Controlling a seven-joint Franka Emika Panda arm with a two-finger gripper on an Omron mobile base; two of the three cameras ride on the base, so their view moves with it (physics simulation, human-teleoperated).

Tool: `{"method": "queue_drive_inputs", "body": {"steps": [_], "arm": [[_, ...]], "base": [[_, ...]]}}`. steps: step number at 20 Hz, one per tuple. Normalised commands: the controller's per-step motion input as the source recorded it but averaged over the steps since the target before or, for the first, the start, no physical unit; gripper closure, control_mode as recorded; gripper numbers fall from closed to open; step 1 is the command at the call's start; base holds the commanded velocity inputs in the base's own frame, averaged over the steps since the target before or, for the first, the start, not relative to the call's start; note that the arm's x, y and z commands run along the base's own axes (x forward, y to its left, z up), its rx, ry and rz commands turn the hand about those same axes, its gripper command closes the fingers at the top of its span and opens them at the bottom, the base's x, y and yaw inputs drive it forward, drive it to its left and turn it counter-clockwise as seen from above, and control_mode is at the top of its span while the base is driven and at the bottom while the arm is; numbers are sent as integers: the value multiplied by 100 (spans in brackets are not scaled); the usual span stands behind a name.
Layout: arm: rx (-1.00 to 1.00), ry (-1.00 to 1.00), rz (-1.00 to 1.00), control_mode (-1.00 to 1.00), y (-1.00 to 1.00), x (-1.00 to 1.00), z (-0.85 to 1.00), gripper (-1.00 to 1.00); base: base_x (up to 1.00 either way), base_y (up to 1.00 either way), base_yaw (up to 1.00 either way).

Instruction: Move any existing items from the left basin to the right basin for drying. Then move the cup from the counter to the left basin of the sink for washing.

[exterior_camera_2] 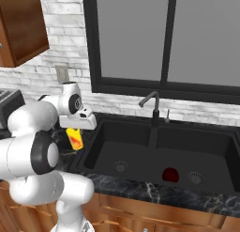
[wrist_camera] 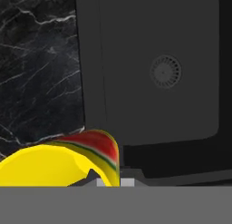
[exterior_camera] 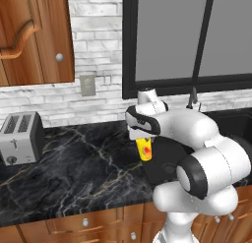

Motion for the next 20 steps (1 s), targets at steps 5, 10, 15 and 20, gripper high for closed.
{"method": "queue_drive_inputs", "body": {"steps": [5, 10, 15, 20], "arm": [[0, 0, -2, -100, -77, 5, 0, 100], [0, 0, 0, -100, -66, 6, -3, 100], [0, 0, 0, -100, -43, 18, -19, 100], [0, 0, 0, -100, -29, 25, -29, 100]], "base": [[0, 0, 0], [0, 0, 0], [0, 0, 0], [0, 0, 0]]}}
